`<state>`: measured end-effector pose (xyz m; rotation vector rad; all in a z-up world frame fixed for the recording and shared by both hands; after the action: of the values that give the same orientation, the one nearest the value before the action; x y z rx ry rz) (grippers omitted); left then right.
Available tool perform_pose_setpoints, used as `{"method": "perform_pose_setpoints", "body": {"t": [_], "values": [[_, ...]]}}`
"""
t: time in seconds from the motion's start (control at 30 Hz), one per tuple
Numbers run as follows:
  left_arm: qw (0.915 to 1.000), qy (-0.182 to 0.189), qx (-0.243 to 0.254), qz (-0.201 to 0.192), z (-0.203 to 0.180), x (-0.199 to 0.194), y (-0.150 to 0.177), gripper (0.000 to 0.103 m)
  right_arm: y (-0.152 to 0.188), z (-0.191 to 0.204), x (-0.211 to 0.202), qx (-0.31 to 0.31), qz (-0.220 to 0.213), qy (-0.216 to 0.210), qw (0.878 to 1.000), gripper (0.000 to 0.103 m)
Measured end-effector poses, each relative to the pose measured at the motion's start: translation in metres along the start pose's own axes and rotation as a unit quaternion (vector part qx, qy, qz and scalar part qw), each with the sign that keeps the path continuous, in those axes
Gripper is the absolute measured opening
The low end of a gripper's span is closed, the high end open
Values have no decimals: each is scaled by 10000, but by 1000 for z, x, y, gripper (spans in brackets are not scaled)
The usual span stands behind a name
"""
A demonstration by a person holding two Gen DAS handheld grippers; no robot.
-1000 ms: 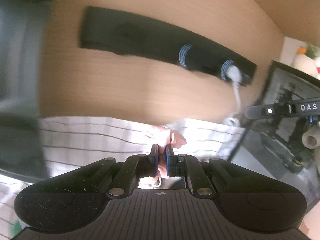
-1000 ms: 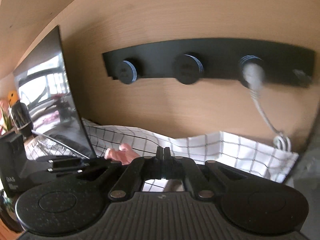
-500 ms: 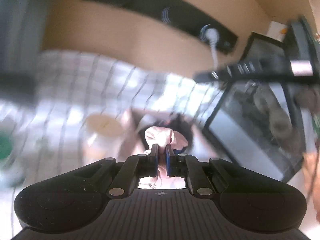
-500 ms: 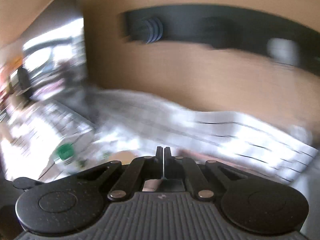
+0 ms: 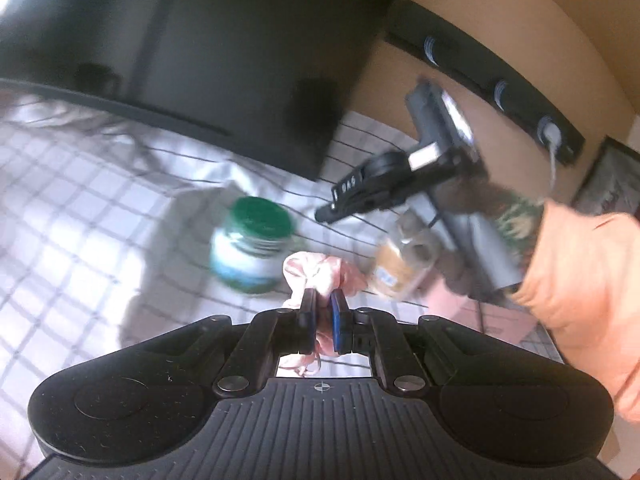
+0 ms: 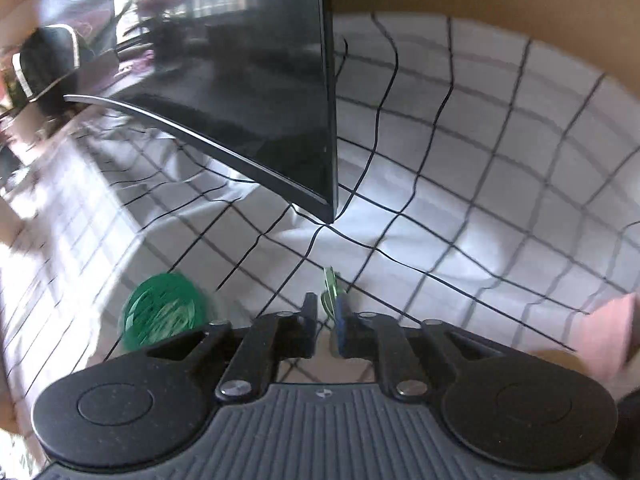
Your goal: Organize soft objects
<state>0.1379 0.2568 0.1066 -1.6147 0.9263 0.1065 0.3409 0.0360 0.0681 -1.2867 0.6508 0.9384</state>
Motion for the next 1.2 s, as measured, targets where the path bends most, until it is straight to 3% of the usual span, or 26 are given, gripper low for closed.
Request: {"method": "perform_pose_setpoints", "body": {"t": [0.07,0.27,0.37,0.4,0.43,0.53,0.7,0.87,1.07,1.2], "values": [[9999,-89,-127,-70,14,-10,1,10,2,4,18,23,23,141,9999,23],[9989,-302,-295,-199,52,-21,-11,10,-3,3,53,195,18,402,9990,23],[9991,-306,-247,-182,59,-17,-19,10,-5,0,59,249,-7,316,9992,23],[9992,-282,-218,-174,60,-15,-21,10,-5,0,59,188,1,322,9993,22],[9994,-247,-185,-161,59,-12,-24,10,-4,2,59,74,32,362,9993,11],[9998,-145,-44,-142,56,-1,-30,10,-1,1,47,91,105,307,9994,9],[9992,-32,250,-302,47,17,-58,10,0,1,-26,143,-392,-43,9991,9],[9977,-13,463,-500,29,47,-95,10,-7,-12,-126,90,-1311,-48,9913,9],[9948,306,779,-585,-22,86,-125,10,8,-68,-214,293,-2065,569,9763,9],[9906,766,988,-559,-78,112,-135,10,32,-114,-248,525,-2307,1147,9648,9]]}}
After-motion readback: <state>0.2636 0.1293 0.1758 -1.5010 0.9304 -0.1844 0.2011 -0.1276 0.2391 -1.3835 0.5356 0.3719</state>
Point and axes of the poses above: each gripper's, at about its wrist camera, not at the fingertips, and x roughly the way its jaws point, z to its left, y to its underside, the point moved 1 cm from there along x, roughly the way its jaws point, and after that the axes turned 6 degrees about x, right-handed, at the moved point
